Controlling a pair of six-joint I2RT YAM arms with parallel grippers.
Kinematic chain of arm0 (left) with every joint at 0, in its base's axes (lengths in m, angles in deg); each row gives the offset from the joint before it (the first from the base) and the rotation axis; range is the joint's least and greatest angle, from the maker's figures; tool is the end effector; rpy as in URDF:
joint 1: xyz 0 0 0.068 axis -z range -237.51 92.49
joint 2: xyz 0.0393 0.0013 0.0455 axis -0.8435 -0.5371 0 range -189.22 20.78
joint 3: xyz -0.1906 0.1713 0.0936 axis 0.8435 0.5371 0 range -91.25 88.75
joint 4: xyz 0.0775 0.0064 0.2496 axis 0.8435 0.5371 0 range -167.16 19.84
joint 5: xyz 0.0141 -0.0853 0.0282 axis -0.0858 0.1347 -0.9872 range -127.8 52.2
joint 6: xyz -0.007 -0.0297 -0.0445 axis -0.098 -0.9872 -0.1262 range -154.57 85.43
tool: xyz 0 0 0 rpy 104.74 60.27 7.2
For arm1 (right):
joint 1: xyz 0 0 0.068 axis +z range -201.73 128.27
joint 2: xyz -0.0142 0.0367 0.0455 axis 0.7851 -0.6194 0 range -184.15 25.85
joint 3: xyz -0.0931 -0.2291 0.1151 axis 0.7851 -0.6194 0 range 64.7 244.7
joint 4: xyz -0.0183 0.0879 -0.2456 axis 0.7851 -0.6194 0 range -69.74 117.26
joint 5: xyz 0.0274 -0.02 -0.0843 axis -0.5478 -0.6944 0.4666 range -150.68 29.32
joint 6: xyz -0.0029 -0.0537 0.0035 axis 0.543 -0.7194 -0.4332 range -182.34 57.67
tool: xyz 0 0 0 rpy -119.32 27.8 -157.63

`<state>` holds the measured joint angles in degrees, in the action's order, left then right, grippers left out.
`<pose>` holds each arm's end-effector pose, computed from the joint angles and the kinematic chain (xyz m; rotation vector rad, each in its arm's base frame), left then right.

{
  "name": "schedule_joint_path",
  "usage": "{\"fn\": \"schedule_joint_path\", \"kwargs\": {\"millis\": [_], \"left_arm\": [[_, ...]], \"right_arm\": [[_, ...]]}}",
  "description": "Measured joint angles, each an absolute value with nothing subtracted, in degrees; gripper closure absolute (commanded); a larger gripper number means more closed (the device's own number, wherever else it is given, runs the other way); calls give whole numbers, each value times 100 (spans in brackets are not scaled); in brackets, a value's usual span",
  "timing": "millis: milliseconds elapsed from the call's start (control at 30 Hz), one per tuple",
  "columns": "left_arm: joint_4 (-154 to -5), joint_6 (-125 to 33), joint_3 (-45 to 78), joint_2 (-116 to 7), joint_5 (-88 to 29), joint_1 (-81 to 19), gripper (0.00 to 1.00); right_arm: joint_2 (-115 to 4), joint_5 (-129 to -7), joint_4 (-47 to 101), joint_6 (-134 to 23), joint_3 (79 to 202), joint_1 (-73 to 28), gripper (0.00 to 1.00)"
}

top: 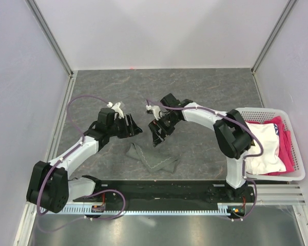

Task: Fold the napkin, place the utensils inside, and roll it up
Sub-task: Roll the napkin with the utensil, then neatly place the rolled napkin to the corner

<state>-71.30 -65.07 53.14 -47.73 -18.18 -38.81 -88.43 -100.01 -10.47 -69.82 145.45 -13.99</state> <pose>0.2286 -0.0901 0.2092 -0.0473 2.3388 -0.8318 0.3014 0.2617 0.1727 -1.2334 2.5304 1.0905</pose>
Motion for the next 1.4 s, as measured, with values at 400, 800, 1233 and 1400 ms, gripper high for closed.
{"fn": "schedule_joint_path", "kwargs": {"millis": [400, 800, 1233, 1400], "left_arm": [[-7654, -6494, 5309, -5274, -1816, -3328, 32], [-7833, -6754, 4997, -5744, -1634, -3379, 29], [-7112, -7121, 4514, -5106, -531, -4981, 26], [-6802, -7047, 4442, -4966, -303, -5199, 26]], "right_arm": [[-5394, -7986, 92, -4510, 12045, -1771, 2], [-3038, -7951, 1525, -1223, 8712, -1716, 6], [-3943, -7719, 2360, -561, 8672, -702, 21], [-4253, -7533, 2389, -497, 8788, -435, 30]]}}
